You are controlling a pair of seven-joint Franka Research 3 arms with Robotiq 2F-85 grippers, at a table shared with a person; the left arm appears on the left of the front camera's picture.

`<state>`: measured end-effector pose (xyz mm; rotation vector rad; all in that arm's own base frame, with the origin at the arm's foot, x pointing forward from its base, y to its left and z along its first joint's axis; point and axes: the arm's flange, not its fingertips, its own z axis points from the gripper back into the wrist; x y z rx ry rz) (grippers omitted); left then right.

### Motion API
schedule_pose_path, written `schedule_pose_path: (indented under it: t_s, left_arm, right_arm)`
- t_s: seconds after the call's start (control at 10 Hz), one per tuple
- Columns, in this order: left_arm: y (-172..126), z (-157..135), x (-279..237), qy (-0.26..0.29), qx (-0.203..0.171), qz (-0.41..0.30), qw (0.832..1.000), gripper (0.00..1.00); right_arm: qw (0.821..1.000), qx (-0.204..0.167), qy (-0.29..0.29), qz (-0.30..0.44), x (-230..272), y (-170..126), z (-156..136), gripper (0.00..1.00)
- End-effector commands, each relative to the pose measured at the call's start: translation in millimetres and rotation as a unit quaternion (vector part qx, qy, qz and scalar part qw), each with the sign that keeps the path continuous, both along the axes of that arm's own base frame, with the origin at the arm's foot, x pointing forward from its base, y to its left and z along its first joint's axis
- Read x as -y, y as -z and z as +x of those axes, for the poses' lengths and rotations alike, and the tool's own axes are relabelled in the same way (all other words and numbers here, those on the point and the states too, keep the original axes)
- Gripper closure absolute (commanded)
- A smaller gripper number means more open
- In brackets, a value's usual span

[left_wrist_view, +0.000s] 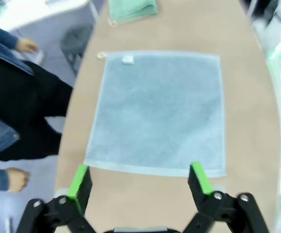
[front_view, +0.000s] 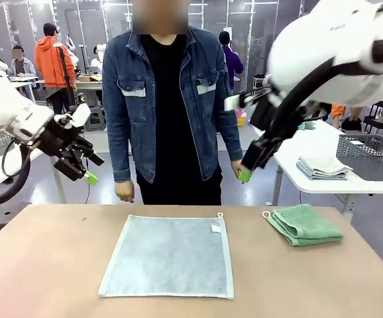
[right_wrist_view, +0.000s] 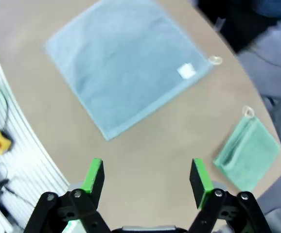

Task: Fold the towels and place them in the basket.
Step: When a person lays out a Towel with hook on the table, fold it in half twice.

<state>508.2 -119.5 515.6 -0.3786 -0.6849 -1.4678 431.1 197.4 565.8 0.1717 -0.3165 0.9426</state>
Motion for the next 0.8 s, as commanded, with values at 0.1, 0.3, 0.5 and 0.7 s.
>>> schedule_pose_path:
  t_s: [0.1,0.3,0.5,0.7]
  left_arm:
    - [8,-25,50,-0.007,-0.025,0.110,0.994,0.00]
    - [18,-42,79,-0.005,-0.024,0.194,0.981,0.00]
    - [35,-51,91,0.007,-0.030,0.240,0.970,0.00]
    - [57,-63,99,0.010,-0.045,0.284,0.958,0.00]
  right_arm:
    - [0.992,0.014,-0.126,-0.027,-54,39,-7,0.12]
    - [0.981,-0.002,-0.177,-0.073,-93,71,-19,0.12]
    - [0.972,-0.011,-0.210,-0.107,-104,92,-15,0.12]
    - [0.960,-0.031,-0.239,-0.143,-111,115,-16,0.12]
